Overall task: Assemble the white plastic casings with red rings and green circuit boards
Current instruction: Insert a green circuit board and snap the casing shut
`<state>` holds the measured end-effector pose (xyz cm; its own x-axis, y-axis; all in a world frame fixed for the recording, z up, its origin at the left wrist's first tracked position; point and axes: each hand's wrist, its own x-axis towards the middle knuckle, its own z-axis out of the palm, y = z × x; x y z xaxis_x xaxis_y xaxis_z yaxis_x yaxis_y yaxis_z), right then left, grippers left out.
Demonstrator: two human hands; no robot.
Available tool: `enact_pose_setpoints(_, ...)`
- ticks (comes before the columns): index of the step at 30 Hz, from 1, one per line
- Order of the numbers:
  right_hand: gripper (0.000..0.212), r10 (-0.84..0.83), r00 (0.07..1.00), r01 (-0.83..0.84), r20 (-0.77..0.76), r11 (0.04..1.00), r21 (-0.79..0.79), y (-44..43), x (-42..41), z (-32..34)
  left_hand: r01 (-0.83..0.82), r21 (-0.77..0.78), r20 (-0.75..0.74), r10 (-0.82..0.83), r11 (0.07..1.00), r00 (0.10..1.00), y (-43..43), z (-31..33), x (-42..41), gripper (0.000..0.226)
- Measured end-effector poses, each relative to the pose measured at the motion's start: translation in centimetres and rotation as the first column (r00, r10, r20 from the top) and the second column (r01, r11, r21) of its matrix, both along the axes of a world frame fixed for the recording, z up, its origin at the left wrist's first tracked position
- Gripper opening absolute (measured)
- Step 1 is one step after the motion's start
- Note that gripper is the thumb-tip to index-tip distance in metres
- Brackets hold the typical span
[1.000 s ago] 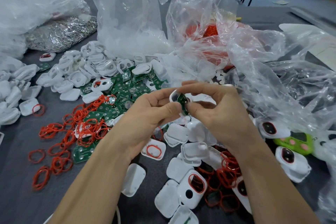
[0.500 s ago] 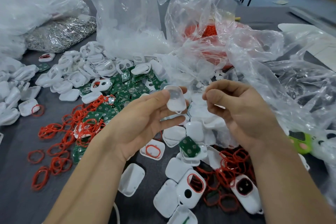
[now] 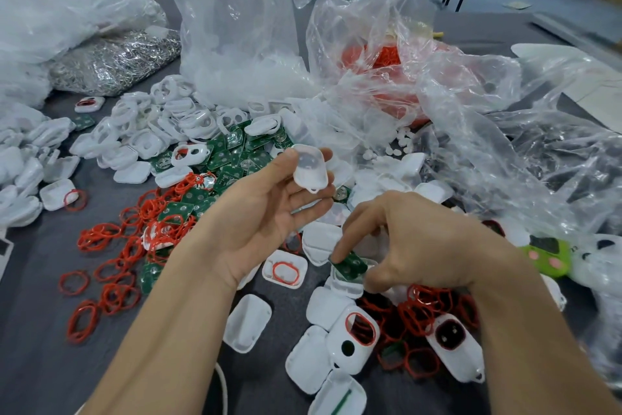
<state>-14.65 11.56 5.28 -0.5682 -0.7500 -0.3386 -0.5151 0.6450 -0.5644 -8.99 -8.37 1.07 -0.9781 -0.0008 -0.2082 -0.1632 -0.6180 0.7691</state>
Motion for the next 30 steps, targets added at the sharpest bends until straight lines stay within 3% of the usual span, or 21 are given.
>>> enact_pose_setpoints(7, 0.013, -0.097, 0.994, 0.099, 0.041, 0.994, -0.043, -0.3, 0.0, -0.2, 0.011, -0.024, -0.017, -0.012, 1.0, 1.0, 0.0, 0.0, 0.1, 0.044)
enact_pose_setpoints(12, 0.029, -0.111, 0.991, 0.111, -0.068, 0.994, -0.004, -0.3, 0.3, -0.4, 0.068, -0.019, -0.034, -0.069, 0.998, 0.997, 0.3, 0.1, 0.3, 0.051)
enact_pose_setpoints(15, 0.016, -0.183, 0.98, 0.175, -0.074, 0.979, -0.101, -0.8, 0.2, -1.0, 0.089, 0.007, -0.048, -0.089, 0.996, 0.995, 0.6, 0.2, 0.4, 0.05)
enact_pose_setpoints(18, 0.017, -0.253, 0.965, 0.233, -0.068, 0.949, -0.213, -0.7, -0.2, -0.9, 0.104, 0.043, -0.044, -0.102, 0.994, 0.994, 0.8, 0.3, 0.4, 0.05)
enact_pose_setpoints(20, 0.018, -0.369, 0.929, 0.342, -0.002, 0.861, -0.377, -0.2, -0.4, -0.7, 0.097, 0.079, -0.042, -0.094, 0.992, 0.995, 0.8, 0.4, 0.4, 0.049)
enact_pose_setpoints(23, 0.022, -0.511, 0.848, 0.48, 0.141, 0.626, -0.614, 0.2, -0.7, -0.6, 0.089, 0.108, -0.044, -0.084, 0.99, 0.995, 0.6, 0.4, 0.3, 0.047)
enact_pose_setpoints(26, 0.025, -0.529, 0.794, 0.561, 0.299, 0.45, -0.695, 0.0, -0.8, -0.5, 0.087, 0.124, -0.052, -0.081, 0.989, 0.995, 0.7, 0.4, 0.3, 0.046)
enact_pose_setpoints(30, 0.026, -0.483, 0.76, 0.606, 0.434, 0.288, -0.741, -0.3, -0.4, 0.1, 0.122, 0.121, -0.078, -0.113, 0.985, 0.991, 0.9, 0.4, 0.3, 0.043)
